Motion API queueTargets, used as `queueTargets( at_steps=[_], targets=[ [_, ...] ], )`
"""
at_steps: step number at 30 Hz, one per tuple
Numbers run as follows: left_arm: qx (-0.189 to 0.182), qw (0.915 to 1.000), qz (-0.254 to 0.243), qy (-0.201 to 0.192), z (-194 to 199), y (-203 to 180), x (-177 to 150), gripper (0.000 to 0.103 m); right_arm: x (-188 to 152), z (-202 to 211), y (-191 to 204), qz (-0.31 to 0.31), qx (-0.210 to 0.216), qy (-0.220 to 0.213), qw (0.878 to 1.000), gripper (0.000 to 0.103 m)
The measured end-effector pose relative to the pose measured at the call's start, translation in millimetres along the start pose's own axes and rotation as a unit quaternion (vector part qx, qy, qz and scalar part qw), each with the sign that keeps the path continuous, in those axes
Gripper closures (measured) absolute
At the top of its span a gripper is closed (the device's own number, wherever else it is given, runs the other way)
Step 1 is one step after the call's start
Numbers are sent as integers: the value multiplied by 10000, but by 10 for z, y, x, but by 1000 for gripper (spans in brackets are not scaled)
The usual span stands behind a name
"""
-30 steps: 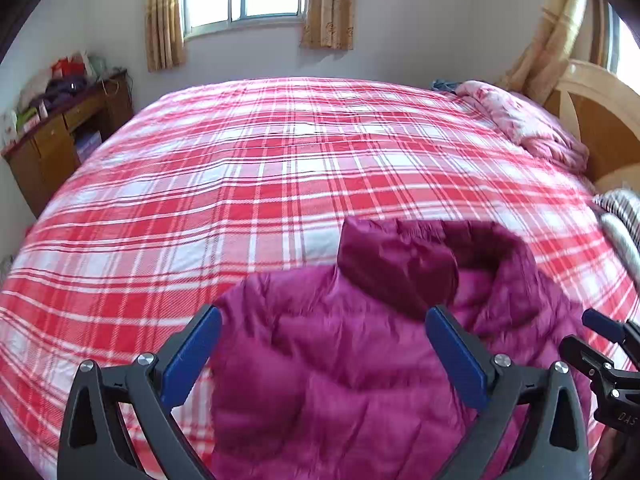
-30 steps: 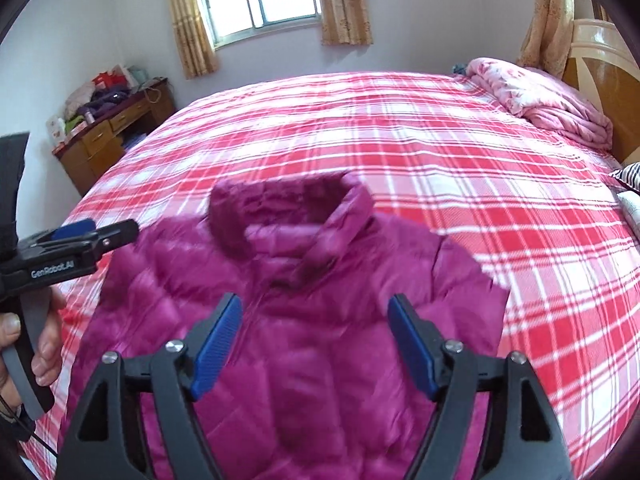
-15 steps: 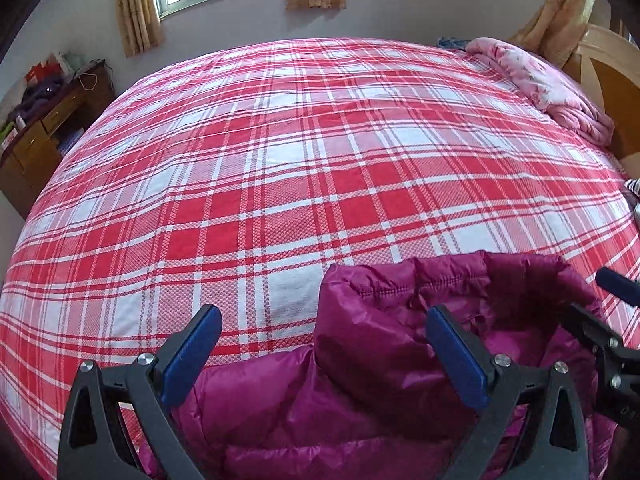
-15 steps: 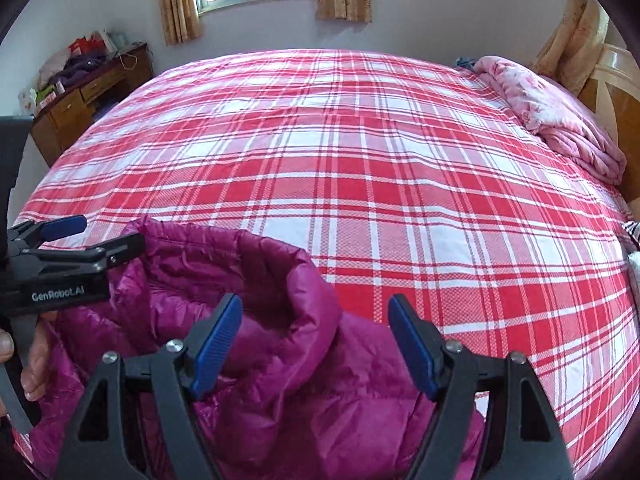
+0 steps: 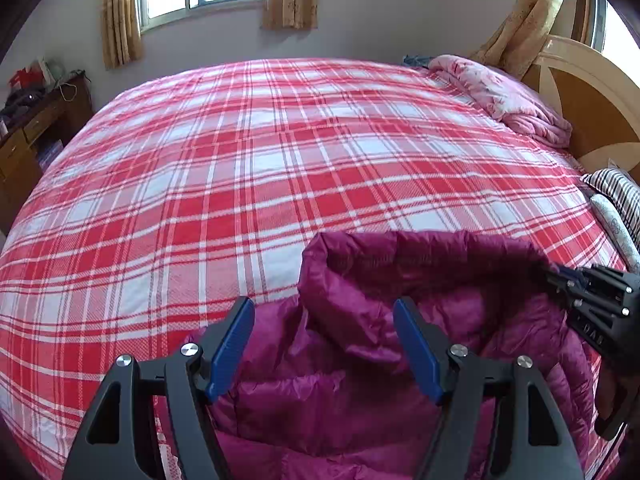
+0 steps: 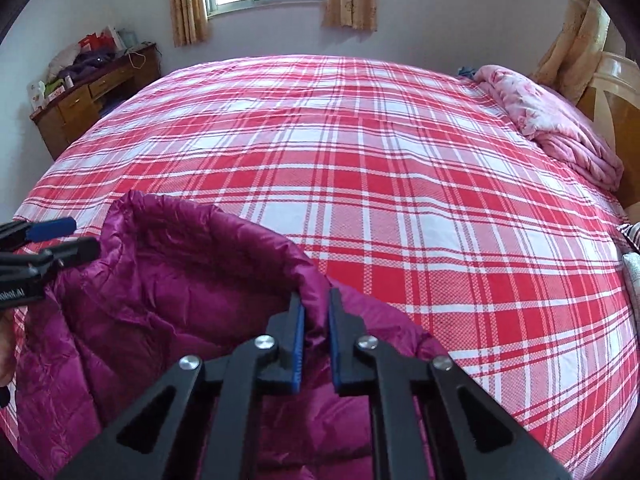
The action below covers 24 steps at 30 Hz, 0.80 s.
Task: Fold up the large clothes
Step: 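Carry the lifted hem over the jacket body toward the collar with both grippers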
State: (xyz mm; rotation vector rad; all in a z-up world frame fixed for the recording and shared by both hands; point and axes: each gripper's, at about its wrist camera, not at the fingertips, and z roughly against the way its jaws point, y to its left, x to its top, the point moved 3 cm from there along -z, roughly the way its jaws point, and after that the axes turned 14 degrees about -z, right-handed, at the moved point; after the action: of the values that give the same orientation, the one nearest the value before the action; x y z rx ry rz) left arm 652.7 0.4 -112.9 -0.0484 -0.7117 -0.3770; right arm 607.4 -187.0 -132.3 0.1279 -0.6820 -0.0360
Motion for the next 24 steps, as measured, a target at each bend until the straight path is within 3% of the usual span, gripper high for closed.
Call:
queueTargets(
  at_steps=[2, 4, 7, 9, 13, 16, 20, 24],
  targets=[
    [26, 10000, -24, -52, -12, -59, 124, 29, -17, -4, -15, 3, -45, -20, 10000, 91],
    [248, 9993, -243, 149, -167, -138, 190, 29, -18, 17, -37, -58, -23, -69, 10000, 91],
    [588, 9967, -335, 439, -370, -129, 81, 29, -17, 79, -78, -69, -57, -192, 9998, 92],
    [556, 9964, -395, 512, -395, -125, -57, 29, -36, 96, -114, -46, -69, -219, 9997, 93],
    [347, 9953, -657, 620, -282, -180, -407, 65, -123, 61, -218, -60, -101, -192, 9997, 93],
    [180, 9941, -789, 721, -210, -220, -645, 68, -211, -19, -335, -205, -93, -103, 9997, 93],
    [83, 9969, -741, 255, 121, -228, -593, 68, -341, -91, -430, -288, -119, -57, 9995, 93],
    [120, 9955, -554, -757, 616, -189, -267, 65, -387, -91, -427, -226, -147, -116, 9996, 93]
  ],
)
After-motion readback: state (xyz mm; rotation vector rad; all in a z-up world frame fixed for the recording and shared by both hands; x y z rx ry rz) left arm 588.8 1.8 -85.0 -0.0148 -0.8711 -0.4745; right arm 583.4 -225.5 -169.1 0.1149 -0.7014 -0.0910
